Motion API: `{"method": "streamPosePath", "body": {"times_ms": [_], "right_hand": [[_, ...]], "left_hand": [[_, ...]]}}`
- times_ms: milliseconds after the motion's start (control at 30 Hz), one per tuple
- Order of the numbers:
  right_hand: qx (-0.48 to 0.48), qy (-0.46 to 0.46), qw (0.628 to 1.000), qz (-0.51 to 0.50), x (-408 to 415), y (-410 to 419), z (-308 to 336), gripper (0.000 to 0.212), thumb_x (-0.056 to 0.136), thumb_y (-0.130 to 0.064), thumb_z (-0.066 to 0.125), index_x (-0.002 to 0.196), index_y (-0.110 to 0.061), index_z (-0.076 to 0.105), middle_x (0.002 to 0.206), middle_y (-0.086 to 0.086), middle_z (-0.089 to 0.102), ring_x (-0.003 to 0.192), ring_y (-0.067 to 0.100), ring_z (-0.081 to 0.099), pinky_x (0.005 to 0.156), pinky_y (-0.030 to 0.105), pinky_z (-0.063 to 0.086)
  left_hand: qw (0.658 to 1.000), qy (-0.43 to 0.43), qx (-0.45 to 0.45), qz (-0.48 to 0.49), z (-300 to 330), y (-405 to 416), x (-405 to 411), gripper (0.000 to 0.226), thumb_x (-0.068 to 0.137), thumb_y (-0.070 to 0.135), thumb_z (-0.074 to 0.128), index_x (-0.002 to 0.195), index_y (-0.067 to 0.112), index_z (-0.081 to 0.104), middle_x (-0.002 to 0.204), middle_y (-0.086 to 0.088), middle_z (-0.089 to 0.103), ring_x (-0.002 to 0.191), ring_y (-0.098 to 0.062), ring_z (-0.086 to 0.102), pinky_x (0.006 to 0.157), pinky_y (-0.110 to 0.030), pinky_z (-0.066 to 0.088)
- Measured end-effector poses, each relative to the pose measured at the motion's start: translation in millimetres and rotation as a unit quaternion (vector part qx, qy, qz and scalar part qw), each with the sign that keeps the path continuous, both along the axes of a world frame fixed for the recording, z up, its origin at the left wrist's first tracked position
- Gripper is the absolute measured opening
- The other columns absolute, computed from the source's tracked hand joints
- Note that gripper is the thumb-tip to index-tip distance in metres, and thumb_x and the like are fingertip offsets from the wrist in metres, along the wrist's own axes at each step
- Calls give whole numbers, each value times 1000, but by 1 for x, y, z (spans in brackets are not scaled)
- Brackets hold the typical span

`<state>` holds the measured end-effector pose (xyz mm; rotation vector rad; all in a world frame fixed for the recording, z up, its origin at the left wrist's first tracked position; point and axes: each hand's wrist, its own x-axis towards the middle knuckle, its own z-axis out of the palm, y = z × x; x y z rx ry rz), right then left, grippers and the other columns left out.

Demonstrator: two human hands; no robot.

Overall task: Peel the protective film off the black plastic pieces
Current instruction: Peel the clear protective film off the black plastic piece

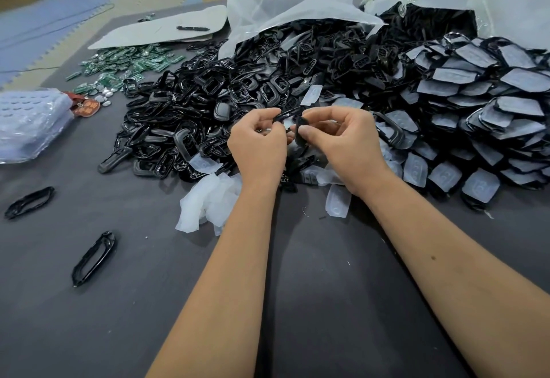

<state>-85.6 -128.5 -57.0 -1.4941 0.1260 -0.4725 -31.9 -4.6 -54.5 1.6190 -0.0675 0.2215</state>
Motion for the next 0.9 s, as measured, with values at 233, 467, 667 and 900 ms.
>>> {"method": "streamPosePath", "body": {"times_ms": [233, 467, 667, 900], "right_hand": [[12, -14, 999, -28, 0, -2, 0, 7, 96, -3, 68, 97, -9, 69, 94, 18, 77, 83, 33, 79, 77, 46, 66], [-18, -15, 999, -44, 0, -1, 2, 25, 103, 2, 54, 110, -12, 73, 91, 8, 67, 69, 21, 74, 64, 34, 63], [47, -30, 998, -9, 0, 2, 7, 43, 96, 17, 48, 124, -7, 70, 97, 10, 52, 76, 27, 78, 77, 33, 64], [74, -33, 997, -6, -3, 1, 11, 27, 96, 12, 49, 107, -6, 67, 83, -2, 60, 73, 36, 77, 64, 36, 63]], "left_hand": [[1000, -13, -4, -15, -1, 0, -1, 31, 83, -3, 59, 97, 17, 77, 81, -6, 75, 64, -19, 76, 67, -38, 64], [999, -27, -6, -25, -1, -1, -2, 24, 85, 1, 63, 95, 18, 77, 79, -5, 76, 65, -21, 76, 69, -39, 64], [999, -26, 23, -24, 2, -1, -3, 24, 82, 6, 65, 93, 21, 79, 77, 3, 73, 70, -22, 72, 73, -50, 63], [999, -26, 20, -28, 2, -1, -3, 24, 83, 3, 64, 90, 22, 77, 81, 1, 74, 65, -13, 74, 65, -33, 60]]}}
